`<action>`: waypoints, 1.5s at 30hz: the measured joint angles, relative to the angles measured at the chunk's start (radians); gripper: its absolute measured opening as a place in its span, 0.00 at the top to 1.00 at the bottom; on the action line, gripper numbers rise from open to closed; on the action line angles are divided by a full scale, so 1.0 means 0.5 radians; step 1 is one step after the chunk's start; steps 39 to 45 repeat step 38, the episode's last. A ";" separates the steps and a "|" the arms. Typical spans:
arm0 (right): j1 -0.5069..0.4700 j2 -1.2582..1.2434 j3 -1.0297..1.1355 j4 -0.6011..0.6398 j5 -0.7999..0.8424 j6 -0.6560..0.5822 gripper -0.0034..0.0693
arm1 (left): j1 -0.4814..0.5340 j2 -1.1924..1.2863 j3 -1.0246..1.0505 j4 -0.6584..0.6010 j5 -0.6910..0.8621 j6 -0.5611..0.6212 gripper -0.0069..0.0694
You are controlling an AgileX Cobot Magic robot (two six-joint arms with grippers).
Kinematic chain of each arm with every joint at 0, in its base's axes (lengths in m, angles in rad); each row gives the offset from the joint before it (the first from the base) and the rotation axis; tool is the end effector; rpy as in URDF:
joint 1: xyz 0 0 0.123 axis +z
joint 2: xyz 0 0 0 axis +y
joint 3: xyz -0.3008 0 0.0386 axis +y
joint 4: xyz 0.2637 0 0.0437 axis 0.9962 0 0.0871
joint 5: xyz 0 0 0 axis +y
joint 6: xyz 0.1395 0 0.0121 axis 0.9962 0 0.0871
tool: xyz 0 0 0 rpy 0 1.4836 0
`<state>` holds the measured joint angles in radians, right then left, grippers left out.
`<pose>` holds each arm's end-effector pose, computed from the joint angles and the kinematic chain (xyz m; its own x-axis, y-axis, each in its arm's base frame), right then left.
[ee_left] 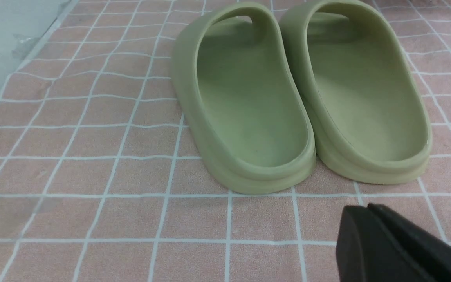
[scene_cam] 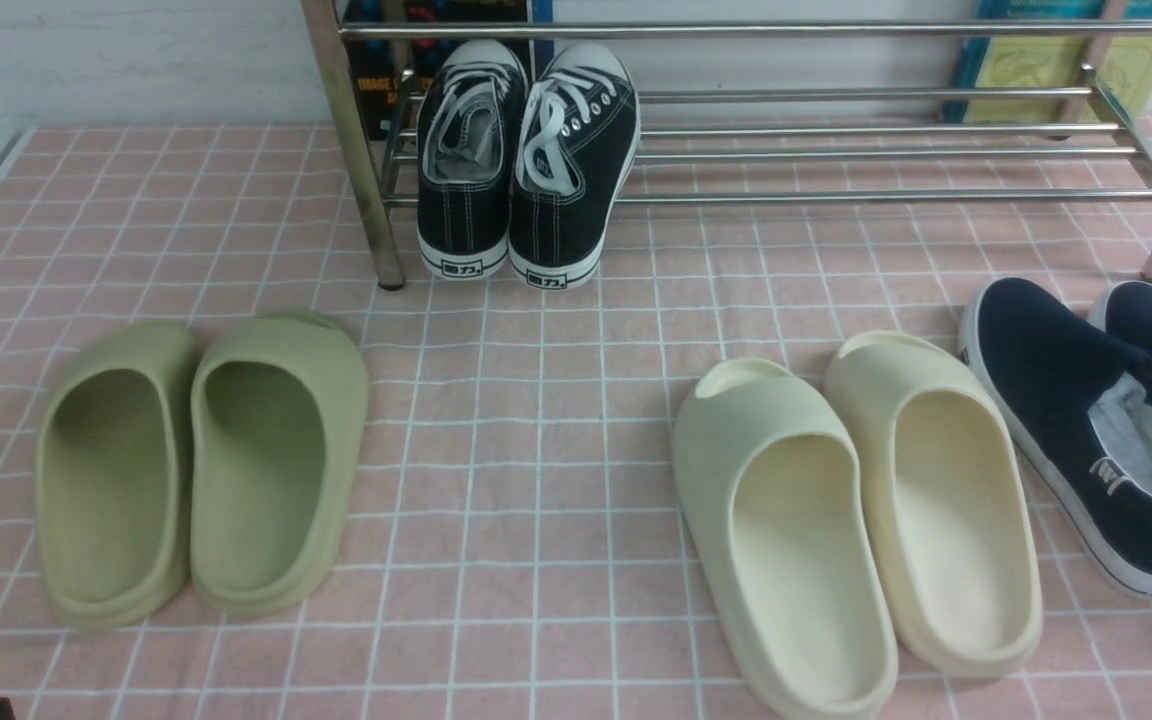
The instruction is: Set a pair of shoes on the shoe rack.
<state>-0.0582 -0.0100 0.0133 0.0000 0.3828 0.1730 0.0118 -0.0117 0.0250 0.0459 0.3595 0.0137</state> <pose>0.0963 -0.0056 0.1601 -0.2796 0.1887 -0.9414 0.1079 0.9805 0.1645 0.0973 0.0034 0.1588 -0.2825 0.0533 -0.9578 -0.0113 0.9982 0.0589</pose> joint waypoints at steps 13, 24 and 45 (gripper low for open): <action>0.000 0.000 0.000 0.000 0.000 0.000 0.62 | 0.000 0.000 0.000 0.016 0.000 0.000 0.86; 0.000 0.000 0.000 0.000 0.000 0.000 0.62 | 0.000 0.000 0.000 0.020 0.000 0.000 0.86; 0.000 0.000 0.000 0.000 0.000 0.000 0.62 | 0.000 0.000 0.000 0.021 0.000 0.000 0.84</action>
